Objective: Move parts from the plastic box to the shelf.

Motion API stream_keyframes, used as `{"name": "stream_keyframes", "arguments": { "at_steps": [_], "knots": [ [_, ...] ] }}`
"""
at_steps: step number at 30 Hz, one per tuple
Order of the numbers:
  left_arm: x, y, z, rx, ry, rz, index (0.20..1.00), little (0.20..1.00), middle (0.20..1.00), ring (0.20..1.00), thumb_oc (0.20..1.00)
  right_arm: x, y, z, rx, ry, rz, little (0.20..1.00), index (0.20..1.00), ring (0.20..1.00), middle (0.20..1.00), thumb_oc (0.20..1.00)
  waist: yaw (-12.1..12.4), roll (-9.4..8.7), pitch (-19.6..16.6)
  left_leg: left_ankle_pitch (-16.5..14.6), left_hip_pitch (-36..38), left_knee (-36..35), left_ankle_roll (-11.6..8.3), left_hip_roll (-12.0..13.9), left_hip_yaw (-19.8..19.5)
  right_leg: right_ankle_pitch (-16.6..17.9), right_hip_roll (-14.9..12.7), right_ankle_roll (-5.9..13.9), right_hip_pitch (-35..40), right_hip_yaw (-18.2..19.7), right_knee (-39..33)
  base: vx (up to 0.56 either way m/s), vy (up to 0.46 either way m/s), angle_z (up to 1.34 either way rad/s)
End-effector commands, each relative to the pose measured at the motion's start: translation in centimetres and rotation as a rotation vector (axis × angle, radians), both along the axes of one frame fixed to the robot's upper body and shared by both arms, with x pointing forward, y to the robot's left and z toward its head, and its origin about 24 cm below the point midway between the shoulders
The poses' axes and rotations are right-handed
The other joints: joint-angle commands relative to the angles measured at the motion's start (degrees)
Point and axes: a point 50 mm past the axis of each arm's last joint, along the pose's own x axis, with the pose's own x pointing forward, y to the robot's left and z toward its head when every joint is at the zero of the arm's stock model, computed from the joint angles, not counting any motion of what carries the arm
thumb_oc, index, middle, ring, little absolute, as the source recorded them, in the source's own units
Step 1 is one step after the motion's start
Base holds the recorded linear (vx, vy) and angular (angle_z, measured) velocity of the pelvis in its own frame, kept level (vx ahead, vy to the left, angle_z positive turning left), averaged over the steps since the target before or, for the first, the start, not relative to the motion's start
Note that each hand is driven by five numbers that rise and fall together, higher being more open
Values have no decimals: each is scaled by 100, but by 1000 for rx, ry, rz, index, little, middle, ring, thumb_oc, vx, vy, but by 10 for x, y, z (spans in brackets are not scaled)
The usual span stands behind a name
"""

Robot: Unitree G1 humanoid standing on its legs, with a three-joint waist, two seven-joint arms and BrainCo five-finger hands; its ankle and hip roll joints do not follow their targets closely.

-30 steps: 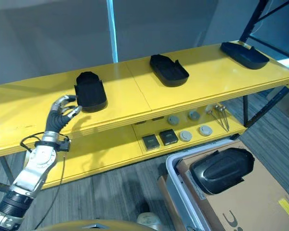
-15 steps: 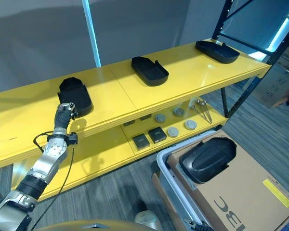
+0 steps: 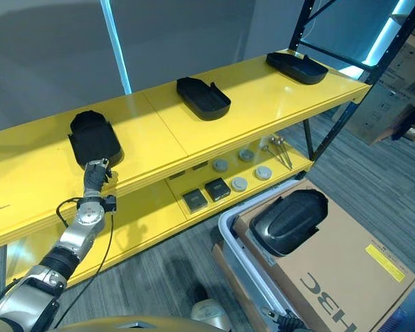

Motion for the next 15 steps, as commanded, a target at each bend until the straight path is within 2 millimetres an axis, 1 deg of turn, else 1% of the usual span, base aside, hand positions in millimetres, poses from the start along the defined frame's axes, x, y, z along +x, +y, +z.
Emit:
{"name": "stream_keyframes", "arguments": {
  "at_steps": [1, 6, 8, 9, 15],
  "knots": [
    [27, 5, 43, 17, -179, 34, 200, 200, 200, 200, 200, -68, 32, -18, 123, 277, 60, 1000, 1000, 1000, 1000, 1000, -236, -6, 293, -49, -89, 90, 103, 264, -17, -172, -278, 319, 163, -9, 7, 0, 0, 0],
    [30, 9, 46, 40, -181, 57, 200, 200, 200, 200, 200, -68, 28, -17, 115, 284, 72, 1000, 1000, 1000, 1000, 1000, -265, -2, 285, -49, -80, 96, 103, 266, 9, -176, -280, 319, 164, 5, 7, 0, 0, 0],
    [33, 14, 48, 50, -180, 81, 200, 200, 200, 200, 200, -68, 26, -17, 108, 286, 79, 1000, 1000, 1000, 1000, 1000, -286, 11, 289, -52, -67, 87, 107, 260, 20, -181, -281, 323, 168, 13, 7, 12, 17, 0],
    [36, 19, 50, 53, -179, 107, 200, 200, 200, 200, 200, -66, 25, -16, 102, 291, 90, 1000, 1000, 1000, 1000, 1000, -301, 23, 281, -48, -60, 81, 106, 255, 23, -181, -284, 326, 169, 15, 7, 0, 0, 0],
    [43, 25, 57, 76, -179, 143, 200, 200, 200, 200, 200, -65, 22, -15, 94, 303, 105, 1000, 1000, 1000, 1000, 1000, -345, 33, 261, -56, -36, 71, 113, 250, 36, -192, -285, 329, 178, 30, 7, 0, 0, 0]
  ]
}}
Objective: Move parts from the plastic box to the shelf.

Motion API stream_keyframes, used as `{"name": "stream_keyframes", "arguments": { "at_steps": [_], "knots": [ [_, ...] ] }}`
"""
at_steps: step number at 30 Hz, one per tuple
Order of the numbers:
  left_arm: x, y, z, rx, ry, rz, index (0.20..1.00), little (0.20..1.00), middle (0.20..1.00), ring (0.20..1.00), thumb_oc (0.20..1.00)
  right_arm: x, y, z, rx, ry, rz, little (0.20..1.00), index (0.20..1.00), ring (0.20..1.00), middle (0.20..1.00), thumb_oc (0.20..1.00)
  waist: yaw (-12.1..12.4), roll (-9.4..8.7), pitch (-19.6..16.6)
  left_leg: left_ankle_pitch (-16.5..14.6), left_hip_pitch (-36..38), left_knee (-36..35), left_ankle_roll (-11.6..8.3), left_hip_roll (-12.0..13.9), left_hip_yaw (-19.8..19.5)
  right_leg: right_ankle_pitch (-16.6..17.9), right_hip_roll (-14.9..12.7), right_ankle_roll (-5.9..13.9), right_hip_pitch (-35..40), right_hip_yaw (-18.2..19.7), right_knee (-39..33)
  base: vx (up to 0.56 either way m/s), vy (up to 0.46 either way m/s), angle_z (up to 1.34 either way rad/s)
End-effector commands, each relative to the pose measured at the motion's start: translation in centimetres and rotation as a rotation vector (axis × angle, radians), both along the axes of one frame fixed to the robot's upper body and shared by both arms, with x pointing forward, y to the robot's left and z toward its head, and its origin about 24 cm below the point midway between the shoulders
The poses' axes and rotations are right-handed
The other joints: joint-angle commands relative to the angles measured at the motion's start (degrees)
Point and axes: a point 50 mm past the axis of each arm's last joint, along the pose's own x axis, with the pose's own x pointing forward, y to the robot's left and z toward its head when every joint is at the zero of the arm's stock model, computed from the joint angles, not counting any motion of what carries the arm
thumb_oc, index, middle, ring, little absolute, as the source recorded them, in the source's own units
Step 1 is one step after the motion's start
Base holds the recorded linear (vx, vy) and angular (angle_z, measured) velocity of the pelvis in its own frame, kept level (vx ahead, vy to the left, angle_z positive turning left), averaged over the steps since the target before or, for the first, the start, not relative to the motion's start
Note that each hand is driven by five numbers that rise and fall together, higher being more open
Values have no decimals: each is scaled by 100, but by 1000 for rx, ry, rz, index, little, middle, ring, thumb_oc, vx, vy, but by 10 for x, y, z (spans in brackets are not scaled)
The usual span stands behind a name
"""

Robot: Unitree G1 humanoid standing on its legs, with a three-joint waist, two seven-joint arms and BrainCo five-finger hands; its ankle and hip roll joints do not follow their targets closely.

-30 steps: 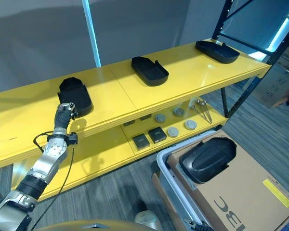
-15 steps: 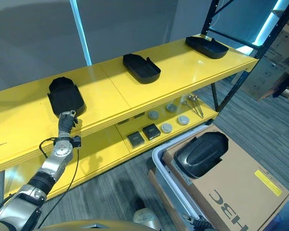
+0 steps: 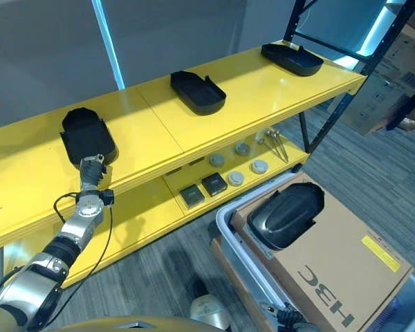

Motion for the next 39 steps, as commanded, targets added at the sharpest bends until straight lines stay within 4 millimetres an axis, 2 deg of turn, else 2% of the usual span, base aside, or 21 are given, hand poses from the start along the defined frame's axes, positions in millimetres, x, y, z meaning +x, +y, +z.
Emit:
{"name": "stream_keyframes", "arguments": {
  "at_steps": [1, 7, 17, 22, 27, 39],
  "knots": [
    [24, 18, 45, 37, -162, 69, 200, 200, 200, 200, 200, -75, 28, -19, 110, 323, 57, 1000, 1000, 1000, 1000, 1000, -224, 6, 97, -53, -53, 69, 114, 248, 25, -191, -285, 330, 162, 26, 8, 0, 0, 0],
    [31, 28, 53, 46, -141, 100, 200, 200, 200, 200, 200, -72, 26, -19, 101, 327, 70, 1000, 1000, 1000, 1000, 1000, -267, 12, 86, -61, -57, 83, 112, 246, 40, -193, -281, 326, 152, 54, 8, 0, 0, 0],
    [30, 44, 39, 30, -46, 191, 200, 200, 200, 200, 200, -72, 26, -19, 96, 336, 85, 1000, 1000, 1000, 1000, 1000, -338, 1, 58, -84, -62, 95, 112, 240, 54, -204, -273, 314, 139, 92, 8, 0, 0, 0],
    [32, 54, 39, 47, -14, 225, 200, 200, 200, 200, 200, -72, 23, -18, 90, 337, 96, 1000, 1000, 1000, 1000, 1000, -398, -10, 74, -83, -75, 102, 102, 252, 96, -189, -275, 314, 103, 115, 8, 0, 0, 0],
    [33, 62, 45, 37, -30, 255, 200, 200, 200, 200, 200, -71, 19, -16, 87, 331, 98, 1000, 1000, 1000, 1000, 1000, -429, -23, 120, -77, -109, 98, 95, 261, 102, -180, -261, 306, 52, 132, 10, 0, 0, 0],
    [41, 64, 64, 35, -86, 258, 200, 200, 200, 200, 200, -67, 14, -14, 79, 311, 105, 1000, 1000, 1000, 1000, 1000, -473, -39, 198, -70, -198, 98, 79, 277, 95, -181, -243, 290, -50, 156, 19, -1, 1, 0]
  ]
}}
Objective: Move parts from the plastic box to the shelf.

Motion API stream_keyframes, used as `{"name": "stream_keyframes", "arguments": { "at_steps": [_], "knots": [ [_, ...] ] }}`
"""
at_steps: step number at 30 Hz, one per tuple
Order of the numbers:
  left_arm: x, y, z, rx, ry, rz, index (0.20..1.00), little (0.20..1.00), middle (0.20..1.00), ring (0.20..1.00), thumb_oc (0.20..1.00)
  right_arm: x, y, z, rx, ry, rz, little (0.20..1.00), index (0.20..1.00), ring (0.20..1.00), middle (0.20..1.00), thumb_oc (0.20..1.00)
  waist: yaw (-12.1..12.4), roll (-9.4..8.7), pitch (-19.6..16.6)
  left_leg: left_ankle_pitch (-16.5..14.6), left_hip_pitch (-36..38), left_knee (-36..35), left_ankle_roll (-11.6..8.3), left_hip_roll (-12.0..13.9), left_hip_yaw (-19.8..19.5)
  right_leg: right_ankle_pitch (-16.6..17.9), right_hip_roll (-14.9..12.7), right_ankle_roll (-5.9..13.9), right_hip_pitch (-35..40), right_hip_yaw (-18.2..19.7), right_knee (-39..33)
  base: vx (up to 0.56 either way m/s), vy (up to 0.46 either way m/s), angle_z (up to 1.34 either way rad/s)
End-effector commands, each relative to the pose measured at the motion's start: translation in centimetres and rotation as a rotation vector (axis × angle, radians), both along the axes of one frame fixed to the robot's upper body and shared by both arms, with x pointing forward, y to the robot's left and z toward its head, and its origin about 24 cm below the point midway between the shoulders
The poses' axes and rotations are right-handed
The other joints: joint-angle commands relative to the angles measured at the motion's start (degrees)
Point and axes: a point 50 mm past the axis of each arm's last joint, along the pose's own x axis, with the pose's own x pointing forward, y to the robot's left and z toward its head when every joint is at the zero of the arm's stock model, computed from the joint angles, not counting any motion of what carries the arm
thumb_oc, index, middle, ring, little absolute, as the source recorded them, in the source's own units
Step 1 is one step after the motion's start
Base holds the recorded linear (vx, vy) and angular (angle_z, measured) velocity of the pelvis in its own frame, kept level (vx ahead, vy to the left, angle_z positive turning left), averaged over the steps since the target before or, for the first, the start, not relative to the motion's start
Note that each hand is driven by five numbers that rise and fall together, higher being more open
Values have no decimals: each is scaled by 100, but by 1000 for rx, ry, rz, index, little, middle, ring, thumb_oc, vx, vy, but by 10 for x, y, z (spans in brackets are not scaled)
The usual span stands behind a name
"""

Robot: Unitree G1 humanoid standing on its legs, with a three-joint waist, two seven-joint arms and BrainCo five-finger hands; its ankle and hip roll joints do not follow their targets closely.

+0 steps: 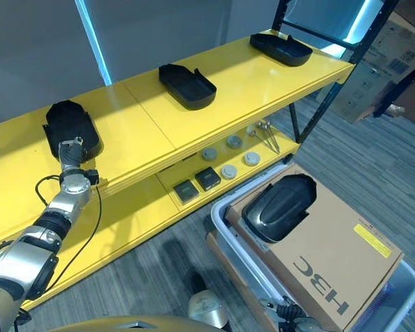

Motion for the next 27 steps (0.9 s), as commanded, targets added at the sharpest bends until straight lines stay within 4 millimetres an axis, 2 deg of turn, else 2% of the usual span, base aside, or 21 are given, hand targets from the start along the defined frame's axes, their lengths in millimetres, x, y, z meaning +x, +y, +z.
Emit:
{"name": "stream_keyframes", "arguments": {
  "at_steps": [1, 3, 4, 5, 6, 10, 16, 17, 20, 24, 25, 26, 27],
  "knots": [
    [13, 26, 34, 0, -101, 86, 200, 200, 200, 200, 200, -77, 17, -18, 82, 330, 30, 1000, 1000, 1000, 1000, 1000, -238, -23, 122, -47, -103, 97, 75, 292, 25, -183, -256, 281, 87, 87, 11, 0, 0, 0],
    [13, 25, 35, -16, -115, 77, 200, 200, 200, 200, 200, -77, 17, -18, 81, 329, 34, 1000, 1000, 1000, 1000, 1000, -232, -19, 115, -49, -98, 88, 76, 287, 23, -187, -253, 281, 92, 92, 7, 0, 0, 0],
    [13, 23, 36, -36, -141, 59, 329, 329, 329, 329, 329, -76, 17, -18, 82, 328, 36, 1000, 1000, 1000, 1000, 1000, -219, -14, 108, -55, -84, 82, 78, 282, 19, -192, -253, 280, 104, 86, 6, 0, 0, 0],
    [13, 22, 36, -37, -148, 51, 329, 329, 329, 329, 329, -76, 17, -18, 83, 328, 37, 1000, 1000, 1000, 1000, 1000, -213, -13, 103, -56, -79, 80, 78, 281, 18, -194, -254, 279, 108, 83, 5, 0, 0, 0],
    [12, 18, 37, -42, -168, 33, 1000, 1000, 1000, 1000, 1000, -76, 17, -18, 85, 327, 36, 1000, 1000, 1000, 1000, 1000, -194, -9, 88, -55, -71, 73, 81, 277, 11, -193, -253, 278, 117, 79, 4, 0, 0, 0],
    [9, 4, 37, -65, -231, -22, 1000, 1000, 1000, 1000, 1000, -78, 20, -19, 88, 331, 37, 1000, 1000, 1000, 1000, 1000, -107, 11, 46, -66, -57, 67, 93, 256, -41, -216, -251, 269, 163, 70, 0, 0, 0, 0],
    [-7, -28, 49, -25, -383, -251, 1000, 1000, 1000, 1000, 1000, -80, 28, -22, 102, 330, 19, 1000, 1000, 1000, 1000, 1000, 257, 71, -16, -86, -27, 42, 137, 195, -265, -254, -293, 258, 290, -85, 0, -42, 9, 3],
    [-16, -35, 54, -31, -416, -335, 1000, 1000, 1000, 1000, 1000, -80, 30, -23, 110, 325, 2, 1000, 1000, 1000, 1000, 1000, 406, 89, -23, -95, -38, 48, 145, 168, -378, -271, -312, 247, 332, -154, 0, -89, 4, 6],
    [-28, -36, 55, -7, -399, -408, 1000, 1000, 1000, 1000, 1000, -78, 32, -24, 115, 322, -21, 1000, 1000, 1000, 1000, 1000, 566, 109, -42, -102, -47, 41, 153, 138, -495, -288, -329, 237, 380, -246, 0, -73, -9, 11],
    [-51, -40, 38, 27, -333, -532, 1000, 1000, 1000, 1000, 1000, -73, 35, -25, 115, 317, -56, 1000, 1000, 1000, 1000, 1000, 871, 142, -100, -77, -121, -1, 174, 81, -820, -307, -318, 201, 435, -392, 0, -116, -17, 26],
    [-67, -40, 23, -20, -273, -577, 1000, 1000, 1000, 1000, 1000, -68, 35, -25, 99, 310, -60, 1000, 1000, 1000, 1000, 1000, 1080, 153, -96, -97, -170, 51, 209, -19, -1159, -314, -276, 171, 486, -338, 0, -114, 18, 33],
    [-69, -39, 21, -28, -263, -577, 1000, 1000, 1000, 1000, 1000, -67, 35, -25, 96, 311, -61, 1000, 1000, 1000, 1000, 1000, 1106, 155, -98, -104, -177, 61, 218, -41, -1208, -316, -270, 169, 492, -322, 0, -116, 44, 25],
    [-74, -38, 15, -43, -240, -580, 1000, 1000, 1000, 1000, 1000, -65, 33, -24, 90, 312, -66, 1000, 1000, 1000, 1000, 1000, 1204, 164, -95, -143, -223, 113, 253, -156, -1435, -310, -244, 159, 499, -239, 0, -164, 119, 14]
  ]
}}
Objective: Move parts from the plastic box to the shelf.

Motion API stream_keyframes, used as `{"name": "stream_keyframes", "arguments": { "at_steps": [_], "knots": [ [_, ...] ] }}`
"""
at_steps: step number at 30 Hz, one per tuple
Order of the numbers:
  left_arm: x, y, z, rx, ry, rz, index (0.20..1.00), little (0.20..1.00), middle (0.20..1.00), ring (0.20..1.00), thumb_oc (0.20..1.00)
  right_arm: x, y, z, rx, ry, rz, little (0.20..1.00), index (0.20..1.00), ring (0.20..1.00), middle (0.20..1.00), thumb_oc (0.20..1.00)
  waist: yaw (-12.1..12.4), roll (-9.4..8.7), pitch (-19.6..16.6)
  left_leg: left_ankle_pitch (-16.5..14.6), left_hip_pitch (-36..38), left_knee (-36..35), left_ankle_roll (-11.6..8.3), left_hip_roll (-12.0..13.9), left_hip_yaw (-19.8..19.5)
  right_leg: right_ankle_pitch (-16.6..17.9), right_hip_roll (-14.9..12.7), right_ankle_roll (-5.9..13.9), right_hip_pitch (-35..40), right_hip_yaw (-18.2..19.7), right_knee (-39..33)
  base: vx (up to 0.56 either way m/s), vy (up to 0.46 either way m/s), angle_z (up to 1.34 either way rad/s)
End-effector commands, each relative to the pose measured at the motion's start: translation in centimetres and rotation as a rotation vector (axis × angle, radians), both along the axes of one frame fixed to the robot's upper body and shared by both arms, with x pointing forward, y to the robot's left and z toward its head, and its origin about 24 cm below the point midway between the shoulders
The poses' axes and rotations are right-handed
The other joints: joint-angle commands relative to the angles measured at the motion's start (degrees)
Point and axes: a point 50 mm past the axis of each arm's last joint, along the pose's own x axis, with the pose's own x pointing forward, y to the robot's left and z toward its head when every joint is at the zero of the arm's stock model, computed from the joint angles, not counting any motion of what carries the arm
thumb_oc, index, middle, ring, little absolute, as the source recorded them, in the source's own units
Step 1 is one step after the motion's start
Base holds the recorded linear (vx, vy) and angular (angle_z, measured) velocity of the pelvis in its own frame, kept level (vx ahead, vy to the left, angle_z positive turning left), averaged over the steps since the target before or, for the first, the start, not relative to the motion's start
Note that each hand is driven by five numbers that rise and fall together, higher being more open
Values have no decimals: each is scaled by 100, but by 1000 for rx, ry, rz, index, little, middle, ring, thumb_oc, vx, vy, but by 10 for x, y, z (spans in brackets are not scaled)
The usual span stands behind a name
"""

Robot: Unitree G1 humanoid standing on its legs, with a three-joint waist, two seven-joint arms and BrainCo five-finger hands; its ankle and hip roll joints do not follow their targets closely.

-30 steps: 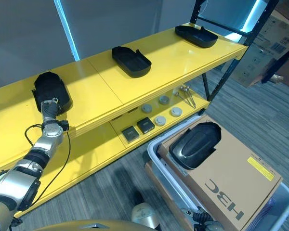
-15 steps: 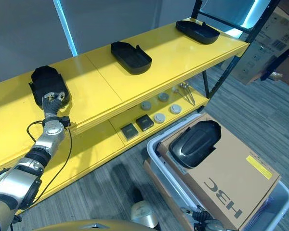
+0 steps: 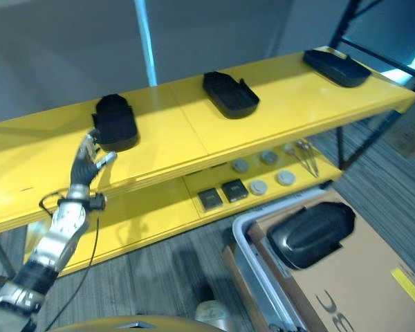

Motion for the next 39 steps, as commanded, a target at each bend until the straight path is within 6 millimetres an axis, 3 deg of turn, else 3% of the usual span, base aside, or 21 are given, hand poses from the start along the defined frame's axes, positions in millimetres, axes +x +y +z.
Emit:
{"name": "stream_keyframes", "arguments": {
  "at_steps": [1, 2, 5, 10, 14, 16, 17, 19, 20, 23, 25, 27, 31, 32, 36, 38, 39],
  "knots": [
    [0, 8, 11, 1, -28, -38, 1000, 1000, 1000, 1000, 1000, 4, 35, -15, 106, 86, 49, 1000, 1000, 1000, 1000, 1000, 468, 8, -48, -362, -626, 501, 437, -765, -1909, -76, -145, 222, 79, 581, 11, -228, 206, -94],
    [-7, 12, 2, 3, 18, -56, 1000, 1000, 1000, 1000, 1000, 11, 34, -14, 93, 81, 46, 1000, 1000, 1000, 1000, 1000, 617, 4, -57, -440, -714, 611, 538, -994, -2151, 16, -175, 281, 20, 765, 11, -239, 225, -171],
    [-12, 4, -4, 96, 13, -149, 1000, 1000, 1000, 1000, 1000, 12, 34, -14, 87, 51, -55, 1000, 1000, 1000, 1000, 1000, 625, 26, -20, -445, -724, 630, 592, -1048, -2046, 149, -270, 346, -50, 733, 11, -168, 162, -138],
    [-13, -12, -10, 190, 17, -245, 1000, 1000, 1000, 1000, 1000, 9, 32, -14, 85, 3, -167, 1000, 1000, 1000, 1000, 1000, 513, 83, 85, -476, -547, 453, 718, -1193, -1877, 573, -530, 620, -461, 521, 11, -144, 111, -24],
    [-15, -11, -14, 264, 35, -278, 1000, 1000, 1000, 1000, 1000, 6, 30, -13, 79, -11, -169, 1000, 1000, 1000, 1000, 1000, 443, 98, 173, -451, -490, 379, 750, -1124, -1373, 625, -711, 654, -753, -159, 527, -184, 23, -85],
    [-16, -8, -28, 320, 119, -263, 1000, 1000, 1000, 1000, 1000, 5, 29, -13, 82, -21, -145, 1000, 1000, 1000, 1000, 1000, 490, 165, 172, -358, -488, 249, 801, -1017, -893, 293, -804, 566, -695, -753, 1105, -234, -12, -83],
    [-17, -8, -30, 325, 132, -264, 1000, 1000, 1000, 1000, 1000, 4, 29, -13, 83, -19, -144, 1000, 1000, 1000, 1000, 1000, 502, 167, 172, -348, -477, 231, 802, -1011, -857, 258, -809, 562, -690, -774, 1153, -170, -51, -101],
    [-19, -6, -49, 383, 224, -255, 1000, 1000, 1000, 1000, 1000, 3, 30, -13, 79, -12, -136, 1000, 1000, 1000, 1000, 1000, 526, 153, 114, -274, -490, 155, 824, -958, -615, 38, -825, 522, -533, -972, 1276, -124, -100, -114],
    [-24, -2, -68, 412, 323, -222, 1000, 1000, 1000, 1000, 1000, 5, 32, -14, 79, -9, -125, 1000, 1000, 1000, 1000, 1000, 544, 116, 83, -265, -511, 159, 836, -911, -413, -27, -897, 502, -406, -1173, 1290, -111, -127, -101],
    [-30, 2, -84, 412, 396, -186, 1000, 1000, 1000, 1000, 1000, 6, 35, -15, 80, -2, -107, 1000, 1000, 1000, 1000, 1000, 589, 80, 76, -279, -477, 142, 833, -883, -209, -26, -984, 524, -313, -1342, 1246, -52, -129, -102],
    [-50, 17, -120, 412, 581, -89, 1000, 1000, 1000, 1000, 1000, 10, 40, -17, 58, 16, -42, 1000, 1000, 1000, 1000, 1000, 666, 6, 69, -269, -393, 72, 771, -795, 262, -29, -1105, 616, -60, -1862, 975, -56, -246, -105],
    [-71, 28, -148, 445, 725, -43, 1000, 1000, 1000, 1000, 1000, 8, 43, -18, 77, 21, -55, 1000, 1000, 1000, 1000, 1000, 667, -55, 50, -208, -397, 56, 680, -687, 530, -1, -1025, 675, 102, -2057, 574, -48, -335, -166],
    [-100, 37, -178, 534, 901, -10, 1000, 1000, 1000, 1000, 1000, 2, 49, -20, 87, 14, -84, 1000, 1000, 1000, 1000, 1000, 470, -115, 31, -137, -437, 52, 581, -484, 631, -3, -775, 587, 43, -1830, 319, -1, -287, -69],
    [-118, 43, -191, 528, 1008, 45, 1000, 1000, 1000, 1000, 1000, 1, 51, -21, 80, 3, -92, 1000, 1000, 1000, 1000, 1000, 283, -159, 0, -98, -431, 81, 494, -315, 770, -25, -641, 515, 35, -1709, 189, 36, -281, -17],
    [-137, 50, -201, 526, 1122, 125, 1000, 1000, 1000, 1000, 1000, 6, 41, -17, 49, -112, -251, 1000, 1000, 1000, 1000, 1000, 0, -285, -1, -165, -541, 633, 281, 132, 968, -110, -409, 288, 39, -1573, 118, 73, -334, -33],
    [-143, 55, -202, 517, 1139, 160, 1000, 1000, 1000, 1000, 1000, 23, 23, -8, 4, -261, -381, 1000, 1000, 1000, 1000, 1000, 23, -396, 83, -244, -836, 1272, 196, 330, 801, -112, -359, 168, 84, -1495, 147, 63, -323, -44],
    [-150, 61, -202, 515, 1147, 183, 1000, 1000, 1000, 1000, 1000, 45, 5, 4, -24, -398, -475, 1000, 1000, 1000, 1000, 1000, 124, -472, 179, -269, -1156, 1884, 178, 387, 307, -114, -270, 45, 102, -1326, 167, 44, -277, -60]
  ]
}}
